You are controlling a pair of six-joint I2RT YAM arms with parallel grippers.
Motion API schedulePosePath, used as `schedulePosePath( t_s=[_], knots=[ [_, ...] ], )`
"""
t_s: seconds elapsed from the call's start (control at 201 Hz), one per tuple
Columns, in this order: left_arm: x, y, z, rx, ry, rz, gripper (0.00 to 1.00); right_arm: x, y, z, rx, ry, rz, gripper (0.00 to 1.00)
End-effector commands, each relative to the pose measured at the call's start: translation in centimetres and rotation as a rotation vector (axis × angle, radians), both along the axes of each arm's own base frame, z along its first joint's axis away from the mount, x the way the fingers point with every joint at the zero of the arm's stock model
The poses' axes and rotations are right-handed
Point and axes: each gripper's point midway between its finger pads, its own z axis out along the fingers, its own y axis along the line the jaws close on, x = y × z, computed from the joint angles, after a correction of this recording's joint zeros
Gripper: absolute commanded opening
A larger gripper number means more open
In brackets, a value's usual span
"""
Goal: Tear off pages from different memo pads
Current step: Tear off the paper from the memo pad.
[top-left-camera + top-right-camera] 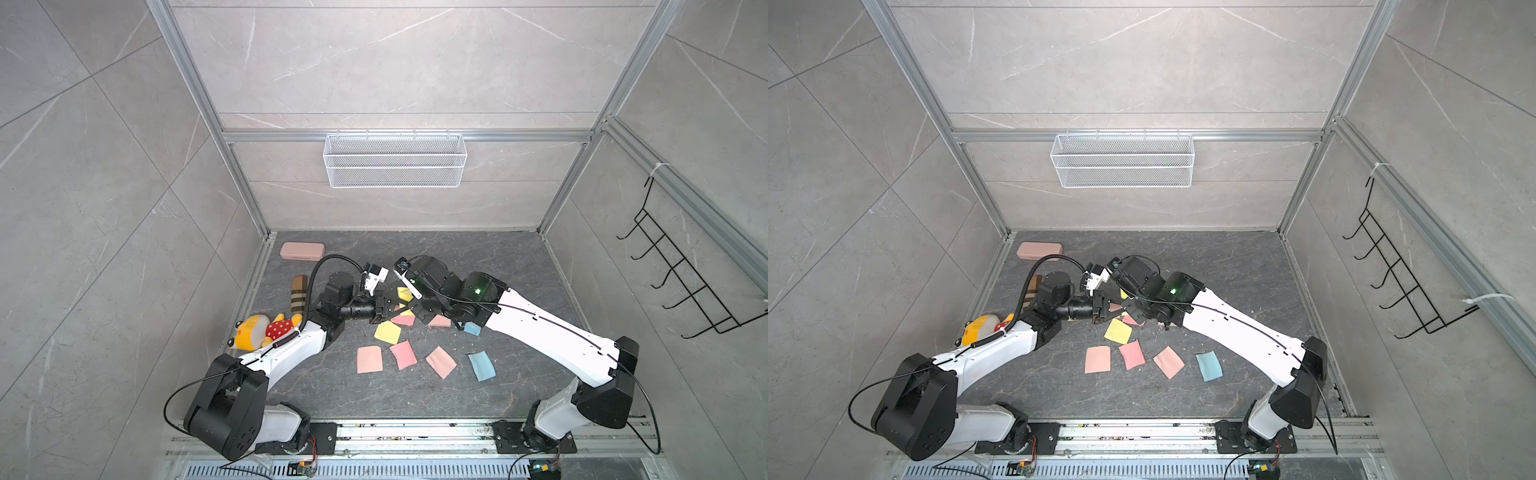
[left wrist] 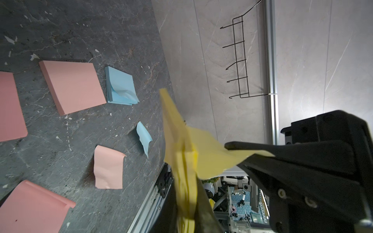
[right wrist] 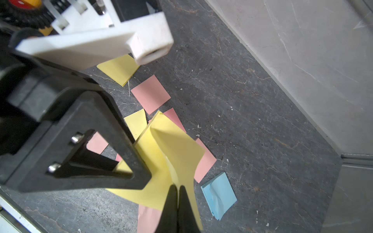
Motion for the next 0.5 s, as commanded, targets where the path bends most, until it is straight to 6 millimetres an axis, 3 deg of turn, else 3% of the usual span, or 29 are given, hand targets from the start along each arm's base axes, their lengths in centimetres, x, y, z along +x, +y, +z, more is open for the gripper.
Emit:
schedulePosePath(
  t_s=[0.0, 0.244, 0.493],
  knots=[
    [-0.2, -0.3, 1.1, -0.009, -0.056, -0.041, 0.04, 1.1, -1.4, 1.6, 0.018, -0.038, -0.068, 0.00],
    [0.6, 0.3, -0.4, 0.044, -0.031, 0.000, 0.00, 3.9, -5.8, 1.0, -0.036, -0.074, -0.224, 0.00],
    [-0.3, 1.4, -1.9, 0.140, 0.015, -0.002, 0.00, 5.9, -9.4, -0.2, -0.106, -0.114, -0.354, 0.00]
  ],
)
